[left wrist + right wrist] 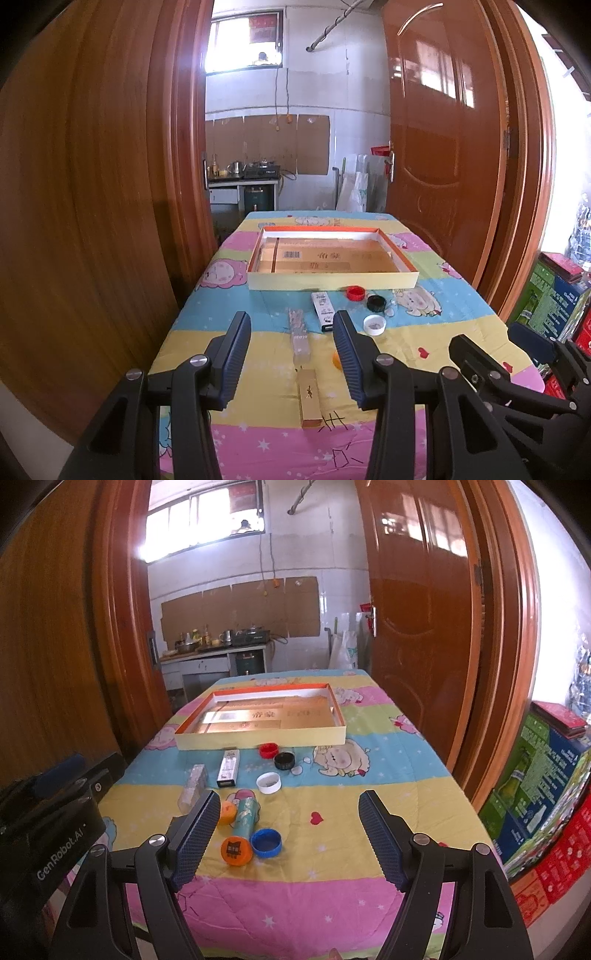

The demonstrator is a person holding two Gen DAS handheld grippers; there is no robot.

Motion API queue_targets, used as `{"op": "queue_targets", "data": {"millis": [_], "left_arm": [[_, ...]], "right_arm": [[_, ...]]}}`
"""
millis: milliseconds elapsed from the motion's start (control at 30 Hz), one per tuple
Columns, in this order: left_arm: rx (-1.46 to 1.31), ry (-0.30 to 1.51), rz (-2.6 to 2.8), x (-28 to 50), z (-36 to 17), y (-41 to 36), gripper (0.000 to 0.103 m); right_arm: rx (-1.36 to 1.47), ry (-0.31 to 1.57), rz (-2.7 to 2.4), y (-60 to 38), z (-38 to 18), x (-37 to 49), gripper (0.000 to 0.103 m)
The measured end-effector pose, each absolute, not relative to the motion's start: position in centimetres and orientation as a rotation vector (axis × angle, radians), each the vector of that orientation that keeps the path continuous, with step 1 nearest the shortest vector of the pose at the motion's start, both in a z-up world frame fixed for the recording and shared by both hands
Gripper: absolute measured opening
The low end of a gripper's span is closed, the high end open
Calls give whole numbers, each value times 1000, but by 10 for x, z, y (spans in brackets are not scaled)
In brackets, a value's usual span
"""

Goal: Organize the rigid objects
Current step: 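Grasp the gold lipstick box with the left tool while the right tool approaches the blue cap, then grasp the blue bottle cap with the right tool while the left tool holds the gold box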

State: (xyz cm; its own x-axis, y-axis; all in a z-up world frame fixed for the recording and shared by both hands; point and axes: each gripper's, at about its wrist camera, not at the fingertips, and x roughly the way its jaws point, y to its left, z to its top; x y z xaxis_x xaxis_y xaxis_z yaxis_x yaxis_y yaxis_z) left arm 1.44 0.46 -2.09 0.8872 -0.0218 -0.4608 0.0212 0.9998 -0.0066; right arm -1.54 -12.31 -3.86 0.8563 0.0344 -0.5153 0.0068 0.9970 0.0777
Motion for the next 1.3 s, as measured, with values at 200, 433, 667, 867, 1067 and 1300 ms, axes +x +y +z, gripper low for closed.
{"op": "queue_targets", "data": {"millis": [200, 433, 667, 867, 1067, 1300], "left_arm": [[-32, 546, -50, 28, -42, 17, 46], [-65, 658, -117, 47, -82, 23, 46], [-61, 723, -135, 67, -100, 14, 46], [-53, 783, -150, 77, -109, 8, 46], [-10, 802, -121, 74, -114, 3, 40], [-93, 786, -119, 72, -115, 24, 18]], "right_arm": [[89, 574, 34, -135, -63, -11, 79], [83, 651, 60, -147, -99, -1, 79], [84, 668, 103, -148, -120, 5, 79], [96, 662, 122, -151, -121, 8, 79], [101, 681, 145, -149, -126, 12, 79], [51, 677, 161, -142, -129, 13, 79]]}}
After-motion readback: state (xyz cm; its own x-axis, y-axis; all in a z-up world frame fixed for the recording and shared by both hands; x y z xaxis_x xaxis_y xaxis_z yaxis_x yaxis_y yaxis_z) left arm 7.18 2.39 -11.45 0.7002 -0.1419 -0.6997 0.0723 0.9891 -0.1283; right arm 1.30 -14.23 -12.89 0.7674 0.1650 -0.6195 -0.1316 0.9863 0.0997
